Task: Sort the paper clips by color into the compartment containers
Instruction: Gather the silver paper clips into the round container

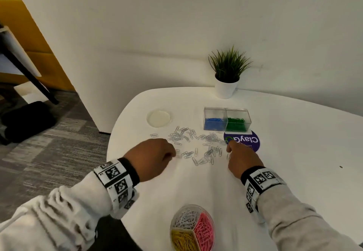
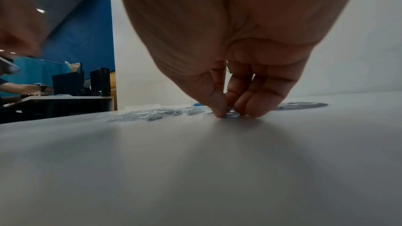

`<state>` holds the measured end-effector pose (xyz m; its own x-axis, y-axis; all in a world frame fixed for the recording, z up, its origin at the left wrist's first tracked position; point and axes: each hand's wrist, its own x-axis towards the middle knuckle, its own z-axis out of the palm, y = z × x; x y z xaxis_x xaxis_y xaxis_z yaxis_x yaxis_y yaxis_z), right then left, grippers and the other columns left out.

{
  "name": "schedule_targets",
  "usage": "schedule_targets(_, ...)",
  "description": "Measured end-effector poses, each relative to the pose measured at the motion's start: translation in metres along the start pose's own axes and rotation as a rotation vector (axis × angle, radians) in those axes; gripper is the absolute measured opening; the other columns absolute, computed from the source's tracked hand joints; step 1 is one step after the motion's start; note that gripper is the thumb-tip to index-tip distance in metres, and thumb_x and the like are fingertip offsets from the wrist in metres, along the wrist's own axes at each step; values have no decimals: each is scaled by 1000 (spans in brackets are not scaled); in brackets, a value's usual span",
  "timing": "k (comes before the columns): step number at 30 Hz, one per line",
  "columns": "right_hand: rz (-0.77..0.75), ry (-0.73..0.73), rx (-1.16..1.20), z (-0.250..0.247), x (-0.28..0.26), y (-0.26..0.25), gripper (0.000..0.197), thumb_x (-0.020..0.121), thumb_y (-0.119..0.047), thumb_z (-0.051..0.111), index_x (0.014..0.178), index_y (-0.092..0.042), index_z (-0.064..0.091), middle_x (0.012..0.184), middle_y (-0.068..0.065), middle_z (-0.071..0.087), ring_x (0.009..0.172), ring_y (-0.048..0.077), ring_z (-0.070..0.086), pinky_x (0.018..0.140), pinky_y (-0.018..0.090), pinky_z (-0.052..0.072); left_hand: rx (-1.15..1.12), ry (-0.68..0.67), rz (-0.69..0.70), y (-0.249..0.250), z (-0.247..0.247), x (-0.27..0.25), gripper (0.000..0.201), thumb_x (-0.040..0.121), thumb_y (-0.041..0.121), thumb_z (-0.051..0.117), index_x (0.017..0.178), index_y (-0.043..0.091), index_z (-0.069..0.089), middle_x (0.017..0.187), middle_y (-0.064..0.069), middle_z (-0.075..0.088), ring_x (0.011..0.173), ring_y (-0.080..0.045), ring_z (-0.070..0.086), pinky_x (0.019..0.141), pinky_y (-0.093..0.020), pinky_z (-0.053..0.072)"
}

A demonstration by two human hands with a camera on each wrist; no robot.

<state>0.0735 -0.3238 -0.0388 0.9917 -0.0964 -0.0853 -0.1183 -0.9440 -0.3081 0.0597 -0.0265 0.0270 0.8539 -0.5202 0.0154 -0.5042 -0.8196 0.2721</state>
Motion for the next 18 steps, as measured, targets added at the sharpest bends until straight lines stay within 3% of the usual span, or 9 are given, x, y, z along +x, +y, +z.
schedule_targets(2,-8,19,20,2,-1,-1,21,90,-14,56,109,-21,50,102,0,61,92,19,57,77,28,46,81,-5,-204,-44,10,20,29,98,24,49,124,26,63,121,1,61,113,-20,58,97,-31,43)
schedule_targets(4,-9,25,56,4,-2,-1,21,91,-13,56,109,-20,50,103,0,57,90,17,55,78,28,46,110,-65,-320,-73,17,35,38,100,25,47,137,25,53,132,0,54,123,-20,52,104,-30,39)
schedule_targets(7,16,42,143,1,0,5,23,88,-7,56,106,-21,52,105,1,52,89,18,54,80,29,47,112,-108,-340,-93,23,51,53,101,28,48,152,20,34,148,-1,41,135,-21,43,111,-31,34)
schedule_targets(9,51,100,227,-5,3,13,23,86,-4,56,103,-20,56,105,1,54,91,20,56,80,29,46,112,-140,-338,-100,27,57,58,100,30,50,154,21,31,152,1,36,138,-21,39,113,-31,32)
schedule_targets(11,157,182,357,-12,9,30,20,85,-2,55,98,-15,62,99,3,59,91,23,59,82,33,50,148,-164,-294,-106,33,59,50,98,30,52,147,25,44,144,2,44,133,-23,44,111,-33,35)
schedule_targets(13,328,199,680,-24,16,46,19,85,2,53,91,-11,64,94,14,68,81,25,64,82,41,56,191,-156,-213,-108,38,57,28,95,27,50,120,29,62,119,1,55,116,-25,55,99,-34,43)
schedule_targets(15,422,176,822,-30,26,62,19,86,3,50,86,-9,64,95,21,69,73,25,62,75,40,55,192,-132,-193,-107,41,53,19,97,28,45,103,29,64,102,5,56,101,-21,58,89,-33,45)
schedule_targets(18,323,80,400,-31,40,69,6,88,-11,57,91,-14,62,98,8,66,93,27,61,81,35,49,206,-109,-218,-102,43,47,15,99,32,41,92,29,54,95,7,54,92,-20,58,84,-34,46)
